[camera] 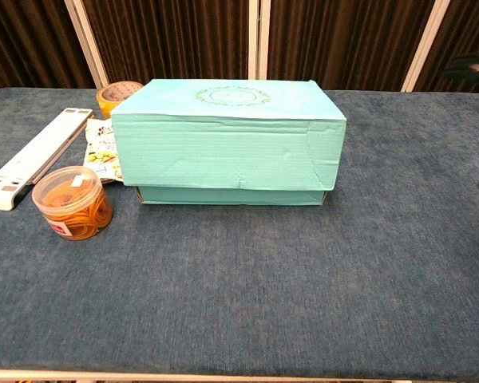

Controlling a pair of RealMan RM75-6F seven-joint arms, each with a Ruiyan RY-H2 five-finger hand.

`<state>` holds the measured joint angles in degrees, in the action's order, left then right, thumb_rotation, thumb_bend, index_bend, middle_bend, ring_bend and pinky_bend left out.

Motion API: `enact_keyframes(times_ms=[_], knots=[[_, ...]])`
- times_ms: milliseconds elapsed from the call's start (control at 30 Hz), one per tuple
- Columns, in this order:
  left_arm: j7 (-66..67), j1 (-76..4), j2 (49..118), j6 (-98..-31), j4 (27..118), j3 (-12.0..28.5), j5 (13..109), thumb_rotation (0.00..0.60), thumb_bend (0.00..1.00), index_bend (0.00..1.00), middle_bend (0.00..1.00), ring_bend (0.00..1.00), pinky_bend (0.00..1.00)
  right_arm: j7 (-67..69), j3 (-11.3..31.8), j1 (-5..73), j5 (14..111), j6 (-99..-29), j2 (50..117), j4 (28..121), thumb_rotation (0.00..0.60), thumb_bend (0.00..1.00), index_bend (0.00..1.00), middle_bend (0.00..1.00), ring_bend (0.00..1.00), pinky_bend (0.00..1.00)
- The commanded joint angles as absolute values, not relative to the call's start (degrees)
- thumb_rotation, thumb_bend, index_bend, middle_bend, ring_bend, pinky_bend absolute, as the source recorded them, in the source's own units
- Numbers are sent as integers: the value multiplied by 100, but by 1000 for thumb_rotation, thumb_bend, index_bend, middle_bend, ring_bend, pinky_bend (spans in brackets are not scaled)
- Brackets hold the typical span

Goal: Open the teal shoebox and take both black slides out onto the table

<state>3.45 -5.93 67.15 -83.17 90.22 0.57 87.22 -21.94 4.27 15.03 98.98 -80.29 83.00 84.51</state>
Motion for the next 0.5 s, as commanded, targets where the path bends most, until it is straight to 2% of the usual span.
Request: enact_keyframes(times_ms=[33,333,500], knots=[[320,-572,6725,-8364,8998,64,8724,600,118,110,61,19,128,-2323,484,1848,10104,-7866,8992,7832,600,75,0,0,0,0],[163,-536,6756,-8468,8880,96,8726,600,118,110,60,18,78,-1581,354,2240,10813,-8677,10245,5913,600,48,0,0,0,0],[84,-549,6787,-8442,8785,97,8726,600,119,110,61,18,64,-1156,364,2405,10834,-8929,10810,5029,600,12,0,0,0,0]])
